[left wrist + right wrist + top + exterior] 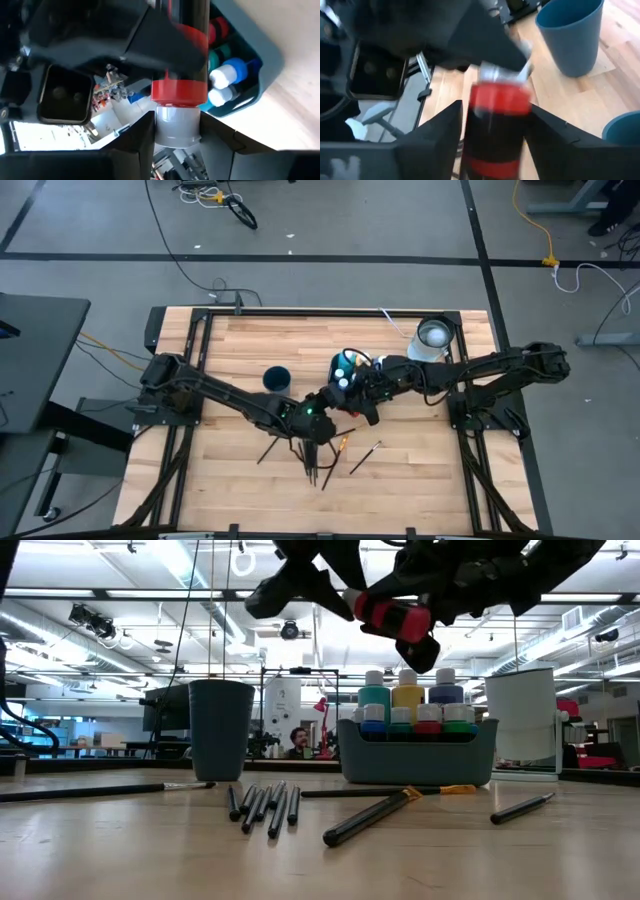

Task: Pick & Place Paint Supplies
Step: Put the small red paint bottle into the blue bin

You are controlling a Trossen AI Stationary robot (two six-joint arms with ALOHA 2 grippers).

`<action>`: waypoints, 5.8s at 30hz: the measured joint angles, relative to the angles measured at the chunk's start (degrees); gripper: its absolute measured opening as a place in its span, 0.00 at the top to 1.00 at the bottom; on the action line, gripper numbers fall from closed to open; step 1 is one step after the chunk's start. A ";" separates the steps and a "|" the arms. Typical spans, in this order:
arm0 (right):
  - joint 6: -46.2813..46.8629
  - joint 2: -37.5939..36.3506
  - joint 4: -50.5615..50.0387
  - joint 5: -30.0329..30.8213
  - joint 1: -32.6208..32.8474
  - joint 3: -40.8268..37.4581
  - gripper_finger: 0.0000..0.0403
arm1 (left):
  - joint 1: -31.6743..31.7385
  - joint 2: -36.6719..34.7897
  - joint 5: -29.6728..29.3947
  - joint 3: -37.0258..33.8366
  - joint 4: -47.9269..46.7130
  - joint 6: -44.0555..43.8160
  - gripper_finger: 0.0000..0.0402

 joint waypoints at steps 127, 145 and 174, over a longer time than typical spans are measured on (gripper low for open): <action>-31.16 -0.11 -0.17 10.50 3.21 -0.04 0.65 | 11.61 -15.98 43.48 -35.39 59.41 -71.71 0.63; -28.86 -9.79 -14.84 16.79 3.28 -0.04 0.52 | 10.17 -15.80 38.89 -35.41 55.28 -73.86 0.68; -27.04 -23.12 -33.70 24.90 5.51 0.00 0.60 | 12.80 4.07 27.00 -16.33 38.21 -76.90 0.67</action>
